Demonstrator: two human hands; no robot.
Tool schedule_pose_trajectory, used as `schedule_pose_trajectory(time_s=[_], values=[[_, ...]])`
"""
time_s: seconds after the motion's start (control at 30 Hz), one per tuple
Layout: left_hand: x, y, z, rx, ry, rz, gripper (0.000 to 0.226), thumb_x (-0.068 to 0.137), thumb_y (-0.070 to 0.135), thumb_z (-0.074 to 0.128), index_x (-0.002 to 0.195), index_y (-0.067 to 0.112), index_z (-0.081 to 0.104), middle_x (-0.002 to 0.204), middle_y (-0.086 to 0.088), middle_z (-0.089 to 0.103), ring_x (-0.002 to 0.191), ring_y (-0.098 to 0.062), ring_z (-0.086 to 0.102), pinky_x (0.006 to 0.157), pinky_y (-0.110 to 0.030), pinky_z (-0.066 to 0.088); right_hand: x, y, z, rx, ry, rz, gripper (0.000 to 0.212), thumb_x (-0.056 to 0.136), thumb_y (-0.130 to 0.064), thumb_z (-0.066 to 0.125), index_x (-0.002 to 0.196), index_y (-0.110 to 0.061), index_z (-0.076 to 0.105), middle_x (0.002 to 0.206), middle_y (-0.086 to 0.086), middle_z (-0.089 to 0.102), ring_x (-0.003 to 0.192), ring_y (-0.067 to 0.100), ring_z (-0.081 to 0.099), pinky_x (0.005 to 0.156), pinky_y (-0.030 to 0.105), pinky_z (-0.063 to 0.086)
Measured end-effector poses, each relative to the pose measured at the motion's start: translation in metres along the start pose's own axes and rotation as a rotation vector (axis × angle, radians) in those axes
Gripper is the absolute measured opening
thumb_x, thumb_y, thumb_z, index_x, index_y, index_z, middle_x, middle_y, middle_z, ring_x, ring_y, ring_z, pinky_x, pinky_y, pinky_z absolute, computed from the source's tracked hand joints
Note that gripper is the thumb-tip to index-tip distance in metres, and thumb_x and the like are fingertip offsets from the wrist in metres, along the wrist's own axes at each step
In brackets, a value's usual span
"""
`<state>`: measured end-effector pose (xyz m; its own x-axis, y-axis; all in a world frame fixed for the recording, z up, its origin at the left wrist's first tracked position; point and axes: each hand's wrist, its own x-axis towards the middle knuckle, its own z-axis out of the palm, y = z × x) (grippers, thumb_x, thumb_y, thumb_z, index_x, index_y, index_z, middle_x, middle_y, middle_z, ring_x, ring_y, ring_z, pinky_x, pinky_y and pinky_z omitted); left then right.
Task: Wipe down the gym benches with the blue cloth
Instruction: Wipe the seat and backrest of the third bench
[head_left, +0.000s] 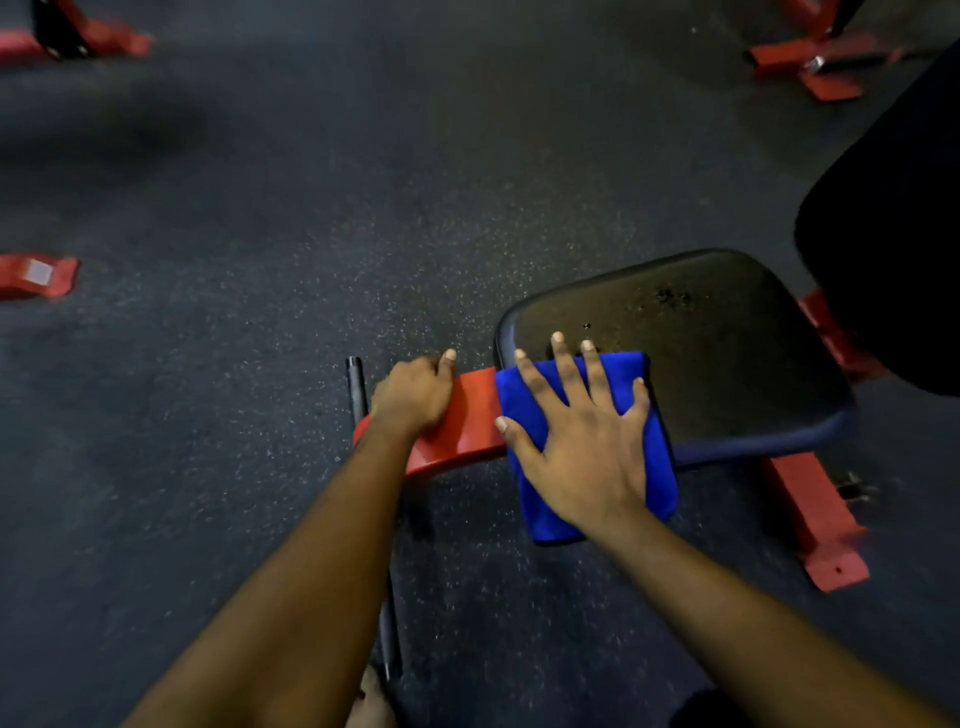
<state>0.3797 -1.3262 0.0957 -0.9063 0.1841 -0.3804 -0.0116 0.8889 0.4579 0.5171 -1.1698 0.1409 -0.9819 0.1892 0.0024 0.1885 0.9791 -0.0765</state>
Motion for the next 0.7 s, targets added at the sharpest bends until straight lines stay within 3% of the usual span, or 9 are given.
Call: schedule_pose_trajectory(time_s=[0.1,0.27,0.4,0.47,0.57,0.7], values=[[0.013,-0.012,0.014,0.090,0.000,-0.004,0.062,0.102,0.048,0.016,0.129,0.010,0.055,0.131,-0.023,0.057,0.120,-0.041,0.053,0.099,-0.046,0.042,0.002,0.000,0.005,-0.033,0.044,-0.011,0.073,0.090,-0.076,0.019,0.155,-0.043,0.016,0.167,-0.001,0.011,0.153,0.026,0.010,0.109,0.066,0.020],[0.012,-0.011,0.034,0.113,0.239,-0.014,0.050,0.097,0.033,0.025,0.119,0.005,0.061,0.128,-0.022,0.059,0.117,-0.040,0.055,0.093,-0.041,0.043,-0.001,0.004,0.012,-0.025,0.109,-0.013,0.077,0.086,-0.078,0.029,0.154,-0.045,0.013,0.166,0.006,0.003,0.152,0.028,0.005,0.111,0.064,0.017],[0.013,-0.010,0.040,0.078,0.331,-0.015,0.051,0.097,0.034,0.025,0.122,0.008,0.062,0.131,-0.019,0.058,0.119,-0.038,0.054,0.094,-0.040,0.042,-0.005,0.006,0.018,-0.011,0.209,-0.037,0.074,0.089,-0.073,0.035,0.153,-0.039,0.023,0.153,0.007,0.020,0.143,0.028,0.019,0.112,0.063,0.021],[0.010,-0.009,0.041,0.071,0.361,-0.015,0.052,0.097,0.035,0.025,0.122,0.009,0.062,0.133,-0.018,0.058,0.120,-0.036,0.054,0.095,-0.040,0.042,-0.010,0.008,0.018,-0.021,0.230,-0.058,0.075,0.090,-0.074,0.032,0.153,-0.035,0.024,0.153,0.003,0.028,0.145,0.025,0.022,0.113,0.066,0.016],[0.000,-0.005,0.039,0.102,0.340,-0.015,0.052,0.096,0.035,0.023,0.121,0.009,0.061,0.132,-0.019,0.058,0.119,-0.037,0.054,0.093,-0.041,0.042,-0.027,0.009,0.020,-0.007,0.181,-0.040,0.076,0.091,-0.074,0.027,0.156,-0.034,0.019,0.165,-0.002,0.015,0.153,0.021,0.004,0.112,0.070,0.000],[-0.007,-0.004,0.037,0.069,0.343,-0.038,0.052,0.097,0.035,0.023,0.122,0.008,0.061,0.133,-0.020,0.057,0.120,-0.038,0.054,0.095,-0.040,0.041,-0.012,0.006,0.018,0.002,0.115,-0.058,0.067,0.097,-0.066,0.025,0.156,-0.040,0.011,0.167,-0.007,0.003,0.153,0.021,-0.003,0.109,0.074,0.006]])
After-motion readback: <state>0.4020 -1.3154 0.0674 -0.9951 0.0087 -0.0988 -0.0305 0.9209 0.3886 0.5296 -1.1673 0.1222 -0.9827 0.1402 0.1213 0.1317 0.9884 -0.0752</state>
